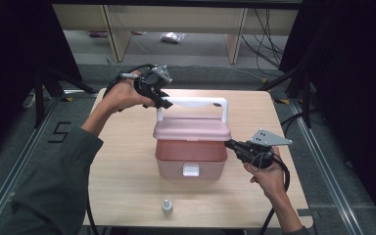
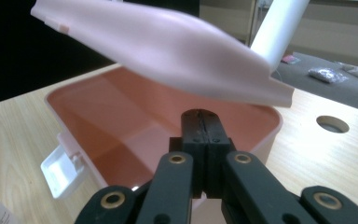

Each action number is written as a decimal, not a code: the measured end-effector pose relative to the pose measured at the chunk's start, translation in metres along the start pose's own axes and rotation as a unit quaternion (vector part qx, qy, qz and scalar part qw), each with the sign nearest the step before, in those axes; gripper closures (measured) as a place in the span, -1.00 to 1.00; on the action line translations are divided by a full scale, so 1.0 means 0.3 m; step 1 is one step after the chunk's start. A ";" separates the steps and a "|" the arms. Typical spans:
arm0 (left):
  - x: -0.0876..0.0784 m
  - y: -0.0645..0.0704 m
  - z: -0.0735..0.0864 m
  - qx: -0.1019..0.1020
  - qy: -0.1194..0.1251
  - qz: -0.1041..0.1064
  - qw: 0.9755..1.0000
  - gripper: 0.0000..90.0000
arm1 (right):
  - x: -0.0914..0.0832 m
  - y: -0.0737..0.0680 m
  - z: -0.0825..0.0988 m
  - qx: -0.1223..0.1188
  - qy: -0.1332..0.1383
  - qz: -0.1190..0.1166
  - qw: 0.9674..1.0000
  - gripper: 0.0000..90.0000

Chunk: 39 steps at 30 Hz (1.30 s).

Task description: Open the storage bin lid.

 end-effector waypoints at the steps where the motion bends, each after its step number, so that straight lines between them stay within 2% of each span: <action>1: -0.003 -0.005 0.004 0.007 -0.007 -0.002 1.000 0.50 | 0.003 -0.005 -0.003 0.011 0.003 0.001 1.000 1.00; 3: 0.002 -0.004 0.005 0.004 -0.007 -0.004 1.000 0.49 | 0.007 -0.008 -0.008 0.007 0.004 -0.006 1.000 1.00; 4: 0.003 -0.004 0.006 0.004 -0.008 -0.006 1.000 0.46 | 0.007 -0.005 -0.010 0.001 0.001 -0.002 1.000 1.00; 5: 0.005 -0.007 0.006 0.001 -0.007 -0.012 1.000 0.37 | 0.007 -0.007 -0.013 0.001 0.000 -0.002 1.000 1.00; 7: 0.008 -0.010 0.005 -0.020 0.006 -0.014 1.000 0.34 | 0.007 -0.008 -0.014 0.002 -0.002 -0.001 1.000 1.00; 8: 0.004 -0.014 0.011 -0.019 0.004 -0.013 1.000 0.31 | 0.012 -0.004 -0.021 -0.005 0.006 0.004 1.000 1.00; 9: 0.005 -0.015 0.013 -0.031 0.011 -0.012 0.999 0.16 | 0.012 -0.011 -0.022 0.001 0.003 -0.001 1.000 1.00; 10: -0.001 -0.024 0.019 -0.036 0.010 -0.016 0.999 0.16 | 0.012 -0.011 -0.022 0.001 0.003 -0.001 1.000 1.00; 11: -0.019 -0.043 0.026 -0.061 0.024 -0.030 0.997 -0.02 | 0.013 -0.004 -0.025 -0.010 0.005 0.007 1.000 1.00; 12: -0.019 -0.043 0.026 -0.061 0.024 -0.030 0.997 -0.02 | 0.014 0.000 -0.026 -0.015 0.006 0.007 1.000 1.00; 13: -0.044 -0.056 0.034 -0.082 0.043 -0.030 0.995 -0.06 | 0.014 -0.002 -0.026 -0.012 0.005 0.006 1.000 1.00; 14: -0.044 -0.056 0.034 -0.082 0.043 -0.030 0.995 -0.11 | 0.012 0.001 -0.025 -0.016 0.000 0.005 1.000 1.00; 15: -0.063 -0.066 0.054 -0.102 0.047 -0.036 0.993 -0.16 | 0.013 0.001 -0.026 -0.015 0.002 0.004 1.000 1.00; 18: -0.078 -0.070 0.083 -0.112 0.038 -0.042 0.992 -0.22 | 0.014 -0.001 -0.026 -0.010 0.000 0.001 1.000 1.00; 19: -0.085 -0.070 0.096 -0.115 0.036 -0.043 0.992 -0.22 | 0.015 -0.006 -0.027 0.001 0.000 0.000 1.000 1.00; 22: -0.104 -0.063 0.135 -0.129 0.032 -0.045 0.990 -0.24 | 0.015 0.007 -0.032 -0.016 -0.002 0.007 1.000 1.00; 23: -0.112 -0.061 0.149 -0.132 0.030 -0.050 0.990 -0.24 | 0.015 0.000 -0.030 -0.003 -0.006 0.005 1.000 1.00; 25: -0.124 -0.059 0.178 -0.135 0.028 -0.055 0.989 -0.24 | 0.016 0.006 -0.033 -0.013 -0.003 0.005 1.000 1.00; 27: -0.132 -0.056 0.202 -0.140 0.028 -0.058 0.988 -0.25 | 0.018 0.006 -0.037 -0.012 -0.001 0.006 1.000 1.00; 28: -0.136 -0.052 0.219 -0.148 0.032 -0.061 0.987 -0.26 | 0.018 0.002 -0.038 -0.003 -0.001 0.006 1.000 1.00; 29: -0.140 -0.047 0.231 -0.152 0.032 -0.057 0.986 -0.26 | 0.018 0.002 -0.038 -0.003 -0.001 0.006 1.000 1.00; 31: -0.143 -0.035 0.267 -0.174 0.031 -0.057 0.983 -0.27 | 0.016 0.005 -0.038 -0.006 -0.005 0.008 1.000 1.00; 33: -0.133 -0.020 0.304 -0.186 0.029 -0.061 0.980 -0.28 | 0.016 0.005 -0.037 -0.004 -0.006 0.008 1.000 1.00; 34: -0.128 -0.014 0.316 -0.190 0.027 -0.058 0.980 -0.29 | 0.018 0.003 -0.038 0.001 -0.005 0.005 1.000 1.00; 35: -0.118 -0.004 0.335 -0.194 0.027 -0.056 0.979 -0.29 | 0.015 0.010 -0.040 -0.006 -0.010 0.011 1.000 1.00; 37: -0.097 0.013 0.356 -0.203 0.025 -0.050 0.978 -0.30 | 0.019 0.006 -0.046 0.000 -0.004 0.008 1.000 1.00; 38: -0.086 0.020 0.365 -0.203 0.030 -0.049 0.977 -0.30 | 0.017 0.010 -0.048 -0.005 -0.008 0.010 1.000 1.00; 39: -0.068 0.037 0.377 -0.218 0.038 -0.045 0.974 -0.31 | 0.021 0.010 -0.054 -0.006 -0.001 0.006 1.000 1.00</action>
Point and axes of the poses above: each handheld gripper's, and its own axes: x roughly forward along the jaws, z roughly out of its underside, y roughly to its right, the point moved 8 cm from there along x, roughly forward along the jaws, and after that the axes turned 1 degree about z, right-handed, at the moved point
